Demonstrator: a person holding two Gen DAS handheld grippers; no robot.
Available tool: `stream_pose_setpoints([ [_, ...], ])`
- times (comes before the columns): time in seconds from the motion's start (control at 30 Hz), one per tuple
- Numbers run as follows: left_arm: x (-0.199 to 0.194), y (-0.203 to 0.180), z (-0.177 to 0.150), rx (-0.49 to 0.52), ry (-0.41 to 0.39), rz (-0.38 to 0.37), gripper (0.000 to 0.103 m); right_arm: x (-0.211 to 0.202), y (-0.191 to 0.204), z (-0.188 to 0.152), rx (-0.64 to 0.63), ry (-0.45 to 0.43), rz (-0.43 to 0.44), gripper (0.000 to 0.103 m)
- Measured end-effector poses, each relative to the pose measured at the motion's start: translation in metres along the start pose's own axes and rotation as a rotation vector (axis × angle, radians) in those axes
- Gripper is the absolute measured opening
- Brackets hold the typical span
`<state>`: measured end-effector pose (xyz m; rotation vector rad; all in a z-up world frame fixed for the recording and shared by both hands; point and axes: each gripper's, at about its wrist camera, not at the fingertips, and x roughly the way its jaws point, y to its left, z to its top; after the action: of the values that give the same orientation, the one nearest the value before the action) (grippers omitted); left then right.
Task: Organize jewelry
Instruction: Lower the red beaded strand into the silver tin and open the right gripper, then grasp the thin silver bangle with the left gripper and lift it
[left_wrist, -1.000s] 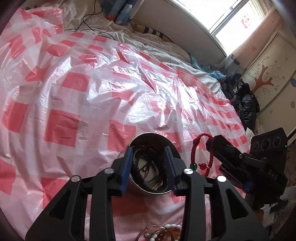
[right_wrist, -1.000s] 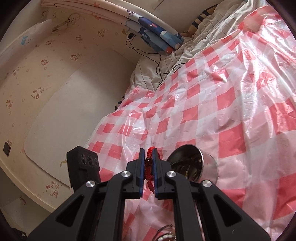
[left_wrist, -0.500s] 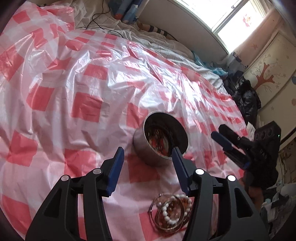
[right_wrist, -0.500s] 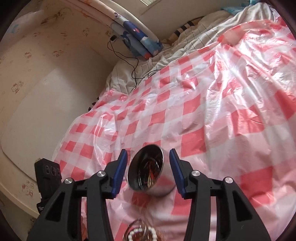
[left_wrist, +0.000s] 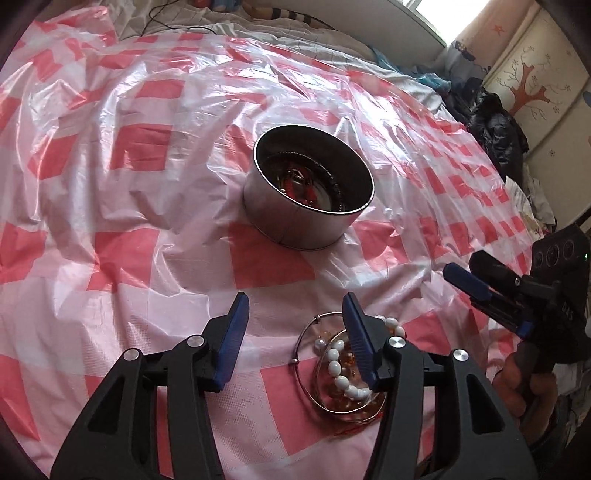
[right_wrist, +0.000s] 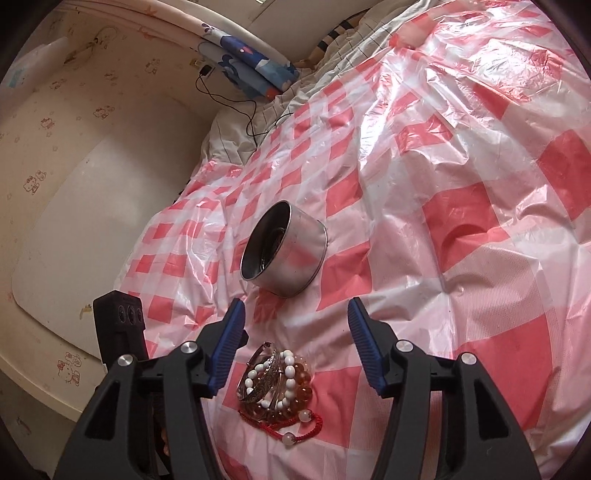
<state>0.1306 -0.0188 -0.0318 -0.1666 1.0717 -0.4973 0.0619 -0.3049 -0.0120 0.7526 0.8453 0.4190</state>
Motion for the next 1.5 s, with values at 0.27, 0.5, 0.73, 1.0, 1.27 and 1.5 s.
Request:
stream_pose_setpoints([
  [0.27, 0.015, -0.024, -0.007, 0.195, 0.023, 0.185, 0.047, -0.001, -0.004, 0.001, 0.022, -0.011, 0.019, 0.062],
  [0.5, 0.02, -0.034, -0.012, 0.293, 0.045, 0.231, 0.033, 0.002, -0.003, 0.001, 0.024, -0.001, 0.026, 0.068],
  [0.73, 0.019, -0.044, -0.016, 0.341, 0.039, 0.246, 0.003, 0.004, -0.001, 0.001, 0.02, 0.001, 0.03, 0.068],
  [1.0, -0.01, 0.003, 0.007, 0.074, -0.066, 0.238, 0.003, 0.004, 0.011, -0.003, -0.055, 0.022, 0.009, 0.068],
  [1.27, 0.002, 0.011, 0.009, 0.056, -0.018, 0.243, 0.003, 0.017, 0.027, -0.02, -0.126, 0.116, 0.052, 0.068],
  [1.5, 0.018, 0.018, 0.009, 0.027, 0.04, 0.255, 0.004, 0.035, 0.038, -0.024, -0.102, 0.244, 0.227, 0.068],
])
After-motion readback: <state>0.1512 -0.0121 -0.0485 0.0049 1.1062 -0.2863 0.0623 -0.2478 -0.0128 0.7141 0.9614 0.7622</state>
